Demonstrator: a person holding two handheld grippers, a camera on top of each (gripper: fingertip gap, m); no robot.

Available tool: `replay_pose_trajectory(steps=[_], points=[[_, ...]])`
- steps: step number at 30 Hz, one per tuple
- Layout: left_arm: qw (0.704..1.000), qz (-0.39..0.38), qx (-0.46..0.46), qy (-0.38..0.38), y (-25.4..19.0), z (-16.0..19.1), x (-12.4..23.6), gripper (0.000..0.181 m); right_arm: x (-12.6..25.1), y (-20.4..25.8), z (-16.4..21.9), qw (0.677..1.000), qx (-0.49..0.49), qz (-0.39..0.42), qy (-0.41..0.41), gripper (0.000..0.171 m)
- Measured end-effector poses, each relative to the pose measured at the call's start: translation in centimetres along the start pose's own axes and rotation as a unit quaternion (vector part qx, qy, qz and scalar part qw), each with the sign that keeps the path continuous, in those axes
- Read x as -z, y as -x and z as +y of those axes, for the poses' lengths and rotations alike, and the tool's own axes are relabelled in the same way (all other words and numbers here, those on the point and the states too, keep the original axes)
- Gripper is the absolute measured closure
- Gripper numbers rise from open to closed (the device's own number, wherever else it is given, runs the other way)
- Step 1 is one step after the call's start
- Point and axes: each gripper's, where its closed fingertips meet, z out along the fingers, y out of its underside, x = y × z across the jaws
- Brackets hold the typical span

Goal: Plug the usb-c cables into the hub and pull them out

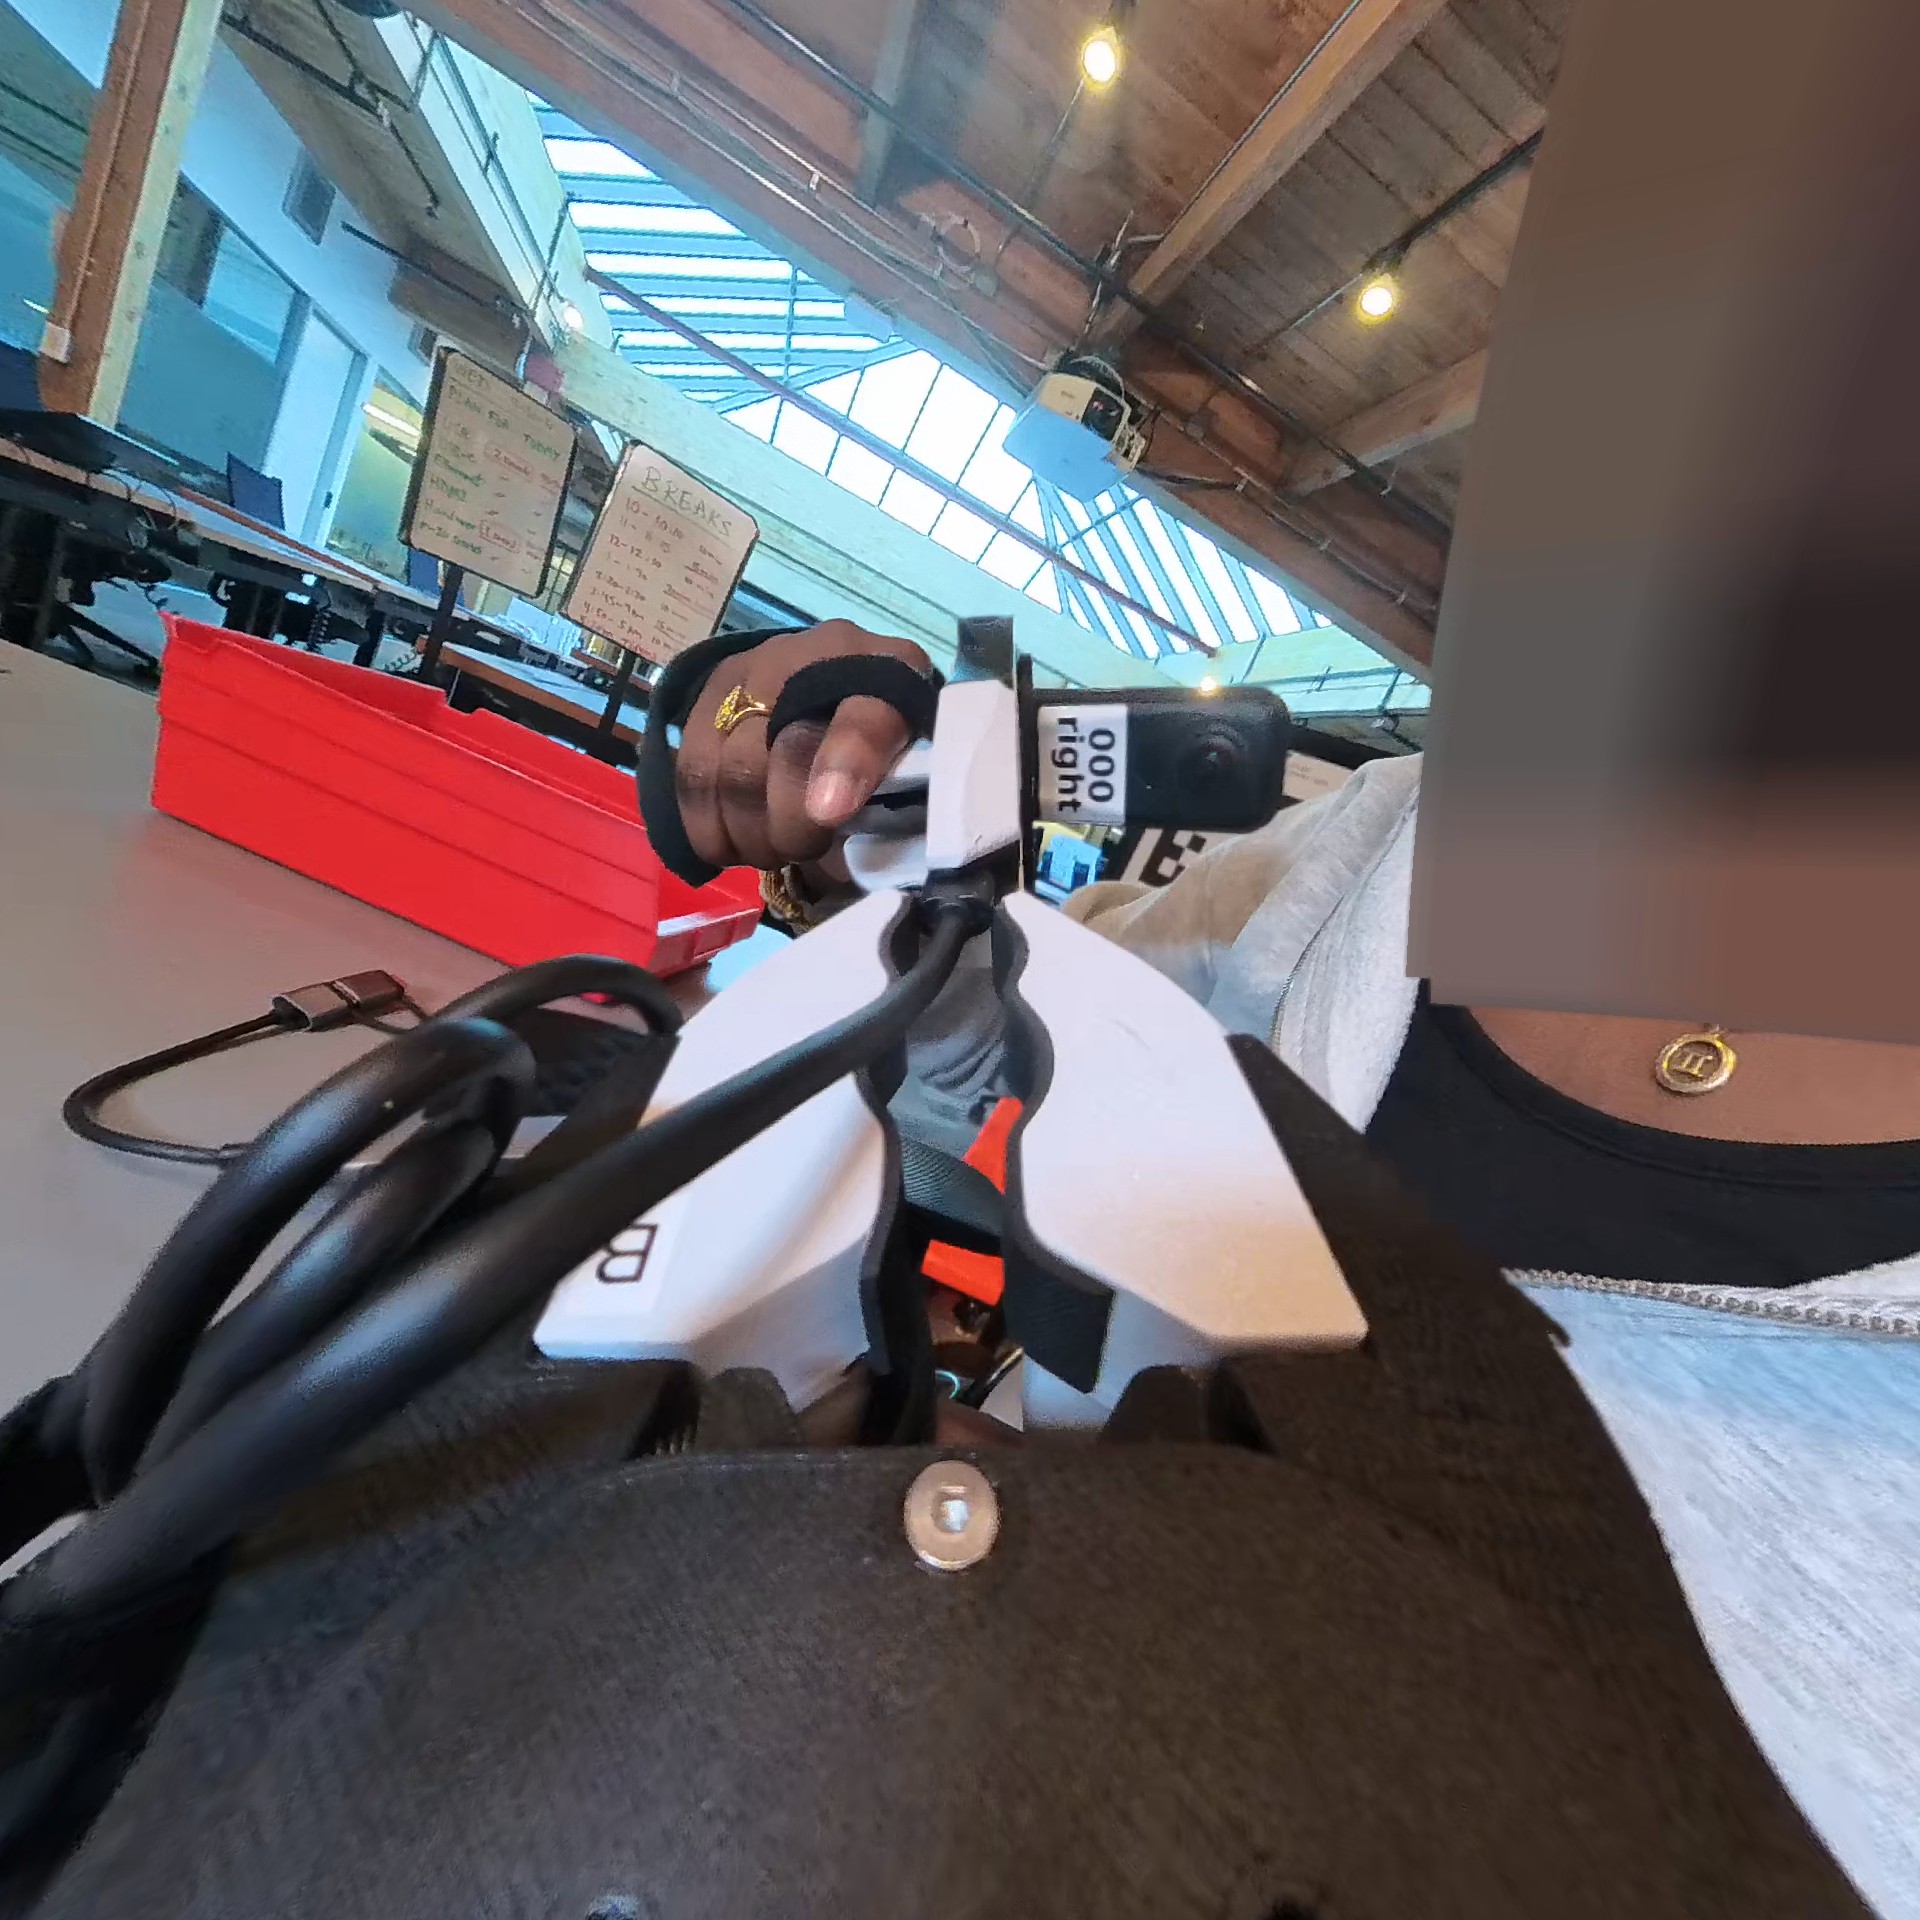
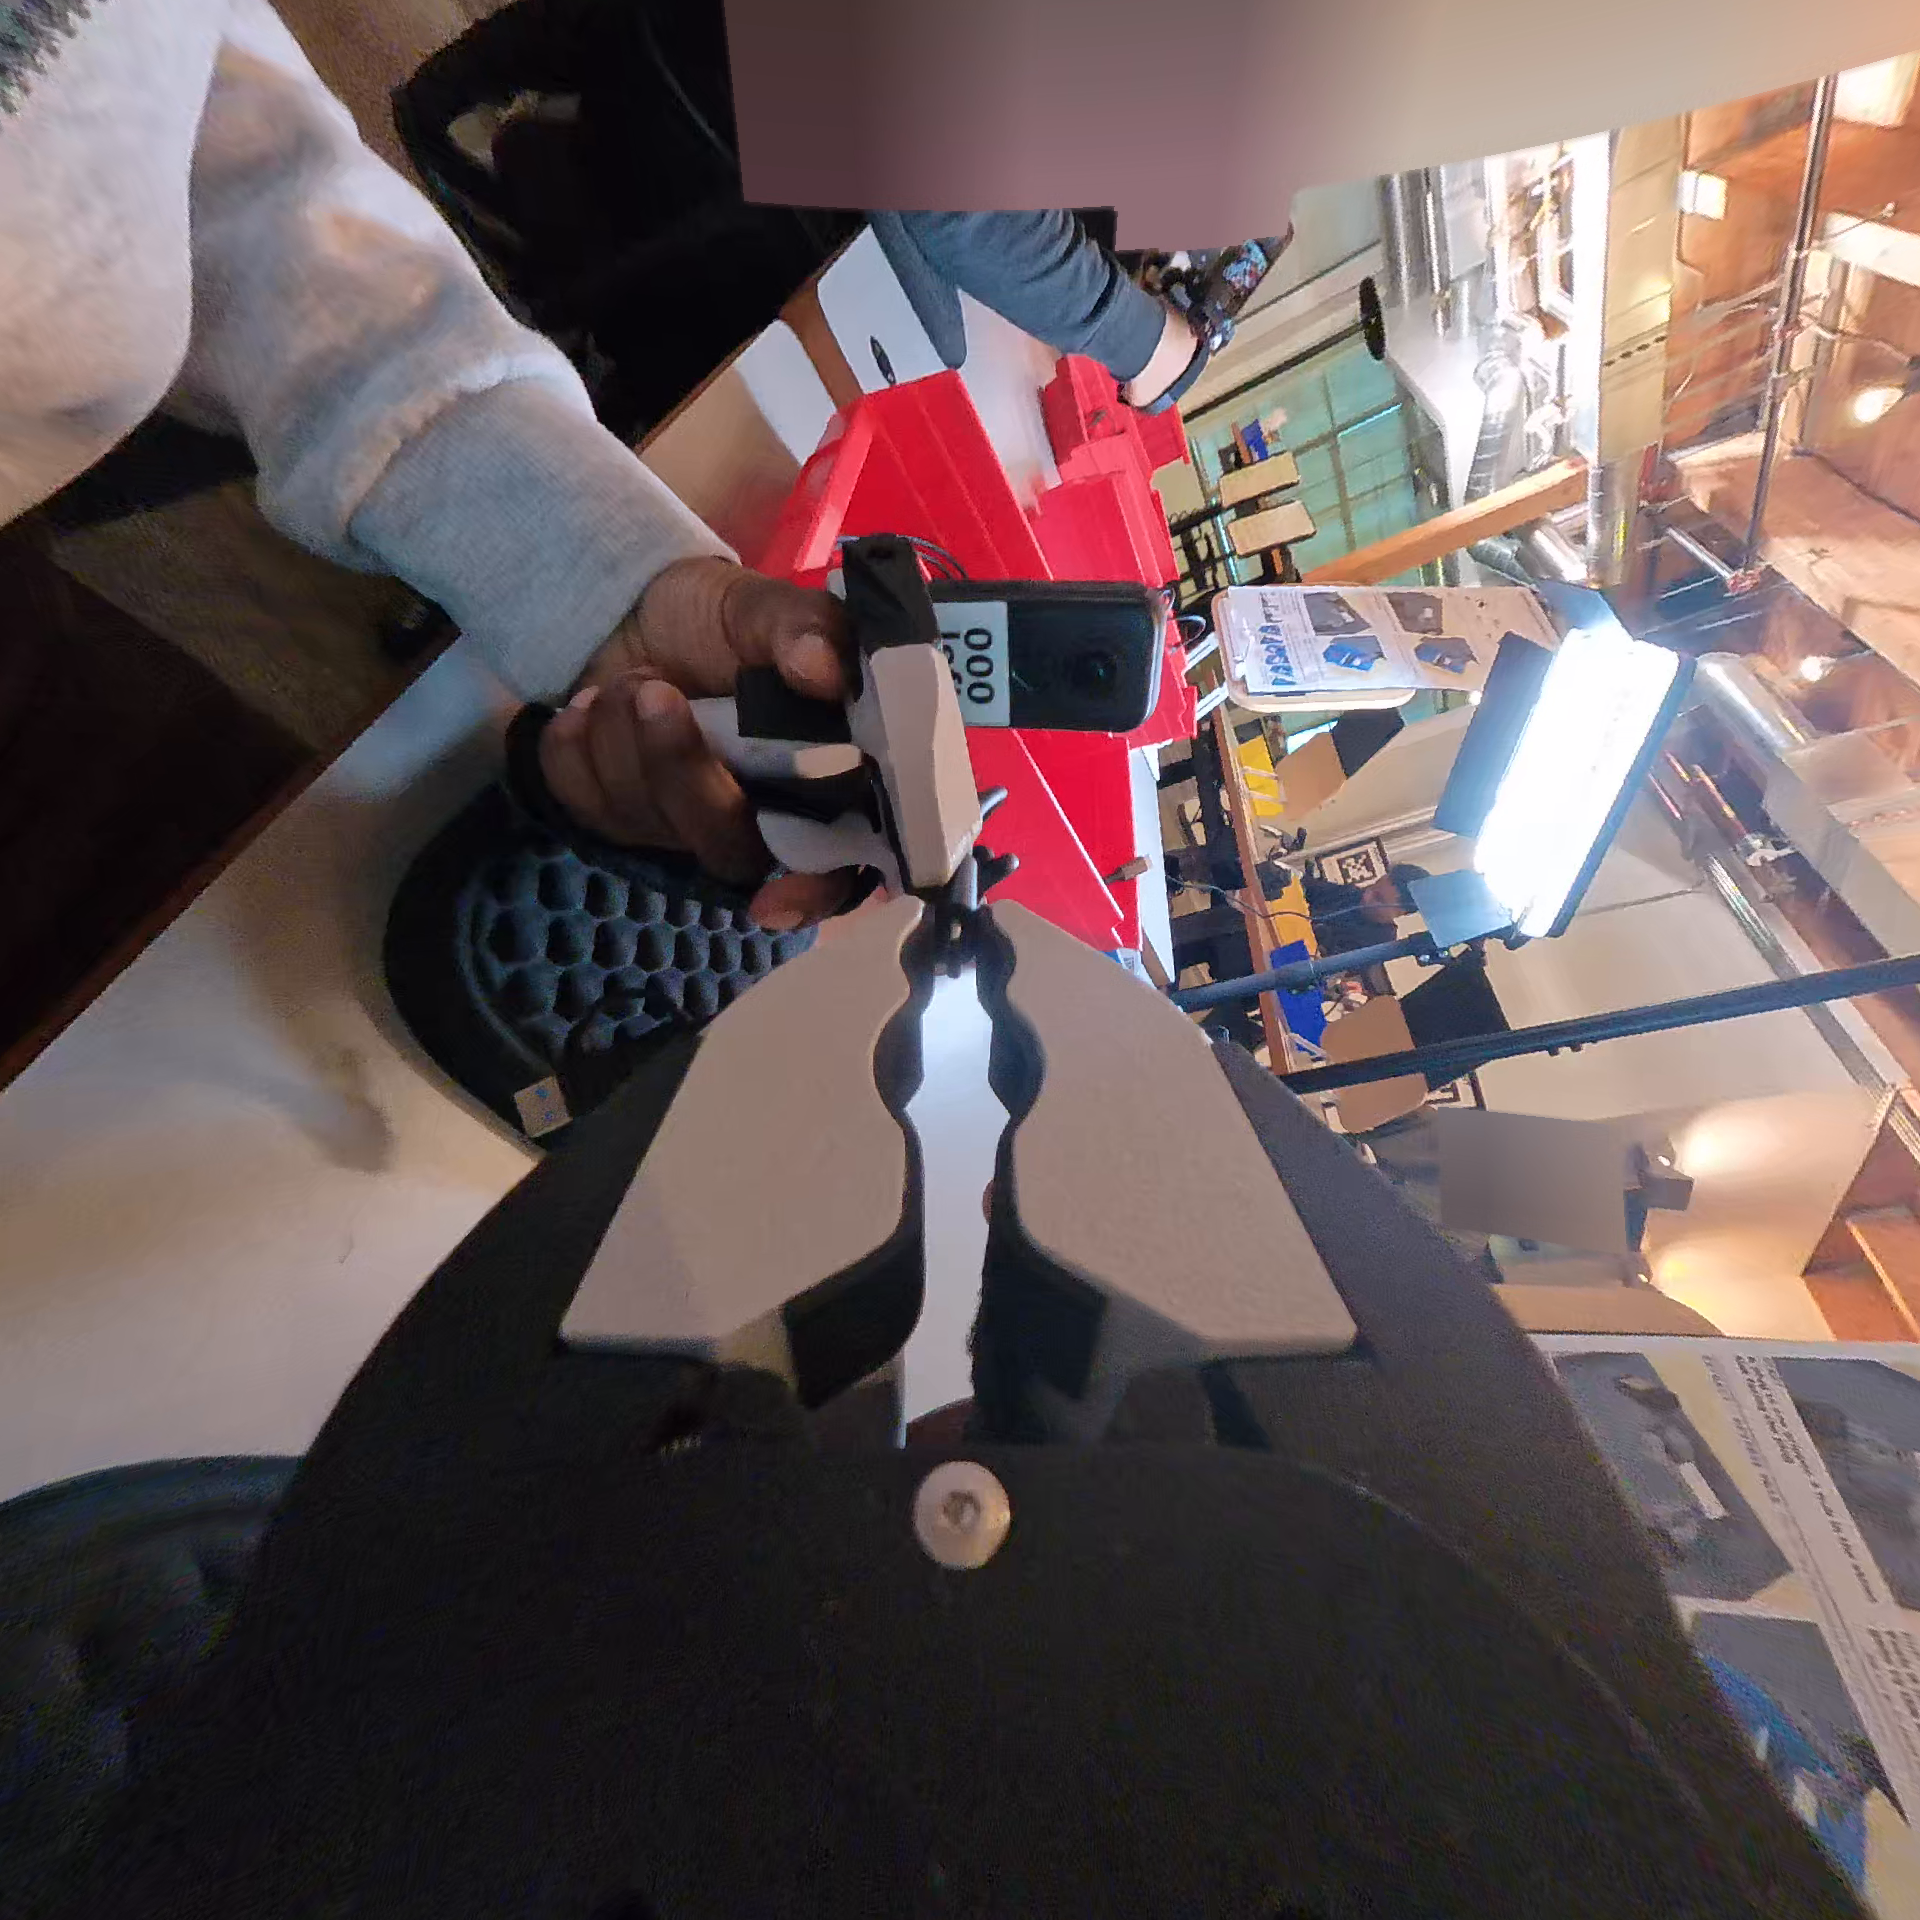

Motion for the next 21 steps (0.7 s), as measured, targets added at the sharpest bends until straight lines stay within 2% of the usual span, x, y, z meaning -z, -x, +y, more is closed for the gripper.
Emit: replay_pose_trajectory(steps=[1, 13, 21], points=[[1.000, 0.001, 0.006, -0.005, 0.0, -0.1, 0.0, 0.168, 0.0, 0.0, 0.1, 1.000, 0.002, 0.001, -0.001, 0.164], [0.999, -0.005, 0.024, -0.026, 0.8, -0.3, 0.0, 0.167, -0.4, 0.0, 0.8, 1.000, -0.007, 0.007, 0.004, 0.164], [0.997, -0.071, -0.029, -0.022, 2.3, 0.1, -0.4, 0.168, 0.1, 0.1, 2.4, 0.991, -0.134, 0.011, -0.004, 0.163]])
